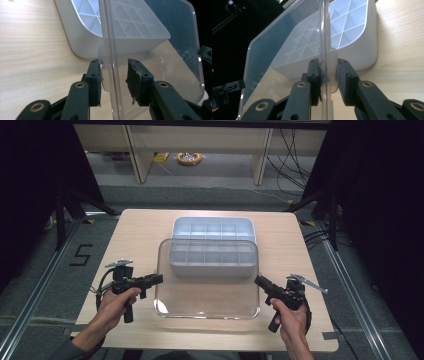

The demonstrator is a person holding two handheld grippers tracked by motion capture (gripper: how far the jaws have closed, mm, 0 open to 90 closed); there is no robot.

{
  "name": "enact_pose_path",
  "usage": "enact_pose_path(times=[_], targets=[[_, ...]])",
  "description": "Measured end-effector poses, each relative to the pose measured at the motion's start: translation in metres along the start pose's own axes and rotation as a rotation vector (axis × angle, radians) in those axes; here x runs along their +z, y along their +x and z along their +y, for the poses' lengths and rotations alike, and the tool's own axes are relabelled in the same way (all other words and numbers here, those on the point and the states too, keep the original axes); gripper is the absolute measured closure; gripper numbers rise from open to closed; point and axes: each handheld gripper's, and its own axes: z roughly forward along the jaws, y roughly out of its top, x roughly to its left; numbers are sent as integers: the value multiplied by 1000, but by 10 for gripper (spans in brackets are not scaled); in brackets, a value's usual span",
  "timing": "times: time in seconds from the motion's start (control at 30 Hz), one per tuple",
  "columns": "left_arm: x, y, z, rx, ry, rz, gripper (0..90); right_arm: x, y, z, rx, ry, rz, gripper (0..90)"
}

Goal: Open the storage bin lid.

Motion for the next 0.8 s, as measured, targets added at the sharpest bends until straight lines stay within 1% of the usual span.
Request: enact_pose_path(times=[0.03, 0.1, 0.13, 0.17, 0.2, 0.23, 0.27, 0.3, 0.33, 0.37, 0.4, 0.43, 0.5, 0.53, 0.57, 0.6, 0.63, 0.67, 0.7, 0.73, 0.77, 0.8], targets=[[-1, 0, -4, -6, 3, 0, 640, 0, -2, -1, -35, -6, -5, 741], [-2, 3, -9, 0, 16, -5, 639, -3, -1, -5, -34, 7, -19, 742], [-2, 3, -11, -6, 23, -2, 639, -4, -2, -7, -30, 6, -2, 744], [-3, 4, -13, -1, 28, 1, 638, -5, -2, -10, -39, 7, -7, 746], [-3, 4, -16, 2, 25, 6, 639, -5, -2, -11, -34, 4, 0, 747], [-3, 4, -19, 3, 27, 11, 638, -6, -1, -14, -23, 14, -11, 747], [-3, 5, -21, 4, 27, 7, 635, -7, -1, -15, -35, 23, -13, 747], [-4, 5, -24, 4, 31, 5, 634, -7, -1, -17, -31, 17, 3, 747], [-5, 5, -27, 10, 32, 7, 633, -8, -2, -19, -37, 16, -8, 747], [-6, 6, -30, 14, 37, 5, 632, -9, 0, -21, -24, 25, -3, 747], [-7, 5, -33, 2, 29, 14, 632, -10, 0, -23, -29, 33, -19, 749], [-8, 6, -35, -2, 34, 1, 632, -11, -1, -25, -33, 36, -11, 750], [-9, 7, -39, 1, 40, -1, 632, -12, -1, -28, -26, 43, -10, 751], [-10, 7, -41, -5, 41, 7, 632, -13, -1, -30, -8, 44, 8, 751], [-12, 9, -41, 16, 61, 0, 632, -13, 0, -31, -9, 52, -14, 751], [-11, 7, -43, -8, 44, 0, 632, -15, 1, -33, 12, 57, -9, 751], [-13, 9, -44, 12, 58, 1, 633, -15, -2, -35, -24, 50, -5, 751], [-13, 7, -47, -8, 44, 2, 633, -15, -2, -36, -14, 51, 6, 752], [-13, 6, -49, -7, 39, 13, 632, -16, -3, -38, -19, 50, 11, 752], [-14, 7, -50, 7, 45, 11, 632, -17, -2, -39, 6, 62, 4, 752], [-13, 6, -51, -9, 41, 12, 632, -17, -3, -40, -6, 56, 6, 752], [-14, 6, -52, -4, 46, 10, 631, -17, -4, -42, -5, 56, 7, 751]])
